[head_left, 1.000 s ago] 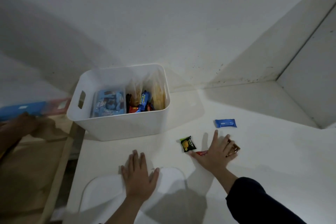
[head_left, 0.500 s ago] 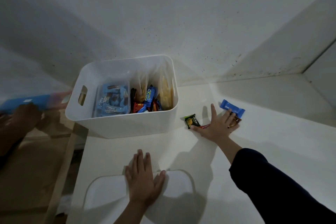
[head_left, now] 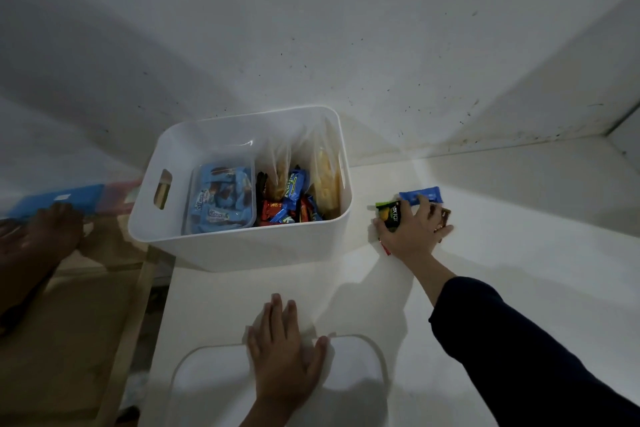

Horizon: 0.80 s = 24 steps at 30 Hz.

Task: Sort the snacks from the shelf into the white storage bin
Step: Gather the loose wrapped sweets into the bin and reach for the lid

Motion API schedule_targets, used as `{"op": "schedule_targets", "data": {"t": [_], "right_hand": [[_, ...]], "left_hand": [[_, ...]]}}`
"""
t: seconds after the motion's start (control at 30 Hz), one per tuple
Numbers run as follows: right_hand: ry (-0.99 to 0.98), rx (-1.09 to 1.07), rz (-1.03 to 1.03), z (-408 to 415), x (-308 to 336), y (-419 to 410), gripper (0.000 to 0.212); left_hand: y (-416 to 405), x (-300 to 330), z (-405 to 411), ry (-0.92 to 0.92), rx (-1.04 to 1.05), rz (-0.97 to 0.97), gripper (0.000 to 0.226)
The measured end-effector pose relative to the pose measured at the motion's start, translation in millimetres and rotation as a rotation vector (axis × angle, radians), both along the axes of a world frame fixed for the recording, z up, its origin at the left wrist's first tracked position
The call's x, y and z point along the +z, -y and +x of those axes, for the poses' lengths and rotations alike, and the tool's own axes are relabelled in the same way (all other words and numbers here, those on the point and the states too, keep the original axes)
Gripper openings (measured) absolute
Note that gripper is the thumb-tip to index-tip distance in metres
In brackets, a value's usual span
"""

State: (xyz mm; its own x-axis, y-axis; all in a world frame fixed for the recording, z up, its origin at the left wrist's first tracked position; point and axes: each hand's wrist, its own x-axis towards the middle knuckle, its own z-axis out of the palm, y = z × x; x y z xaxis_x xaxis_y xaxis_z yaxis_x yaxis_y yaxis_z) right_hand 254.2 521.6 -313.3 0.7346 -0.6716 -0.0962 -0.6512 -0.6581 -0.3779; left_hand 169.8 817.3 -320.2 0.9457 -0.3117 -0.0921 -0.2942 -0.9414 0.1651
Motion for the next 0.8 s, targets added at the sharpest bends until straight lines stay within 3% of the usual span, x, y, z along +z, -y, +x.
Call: {"op": "schedule_targets", "data": {"t": [0.1, 0.2, 0.3, 0.47, 0.6, 0.67, 0.73, 0.8], "right_hand": [[0.123, 0.000, -0.148, -10, -6, -9, 0.068], [0.174, -0.023, -0.128, -18, -5, -13, 0.064], [0.081, -0.023, -0.059, -24, -6, -16, 0.062], [-0.096, 0.158, -0.014, -50, -5, -23, 0.095], [0.256, 0.182, -0.164, -73, -11, -37, 0.050], [0.381, 0.154, -0.184, -78, -12, -41, 0.042], [0.304, 0.156, -0.200, -77, -11, -41, 0.062], [0.085, 0.251, -0.227, -71, -8, -42, 0.087]], "left_hand": [[-1, -2, 0, -0.016, 0.000, 0.018, 0.078], [0, -2, 0, -0.020, 0.005, 0.028, 0.077], [0, -1, 0, -0.020, -0.001, 0.002, 0.076], [2, 1, 0, 0.013, 0.004, -0.025, 0.075], [3, 1, 1, -0.005, 0.025, -0.015, 0.081], [3, 1, 1, -0.013, 0.025, -0.012, 0.083], [3, 0, 1, -0.004, 0.021, -0.012, 0.079], [3, -2, 1, 0.002, 0.023, -0.021, 0.076]]}}
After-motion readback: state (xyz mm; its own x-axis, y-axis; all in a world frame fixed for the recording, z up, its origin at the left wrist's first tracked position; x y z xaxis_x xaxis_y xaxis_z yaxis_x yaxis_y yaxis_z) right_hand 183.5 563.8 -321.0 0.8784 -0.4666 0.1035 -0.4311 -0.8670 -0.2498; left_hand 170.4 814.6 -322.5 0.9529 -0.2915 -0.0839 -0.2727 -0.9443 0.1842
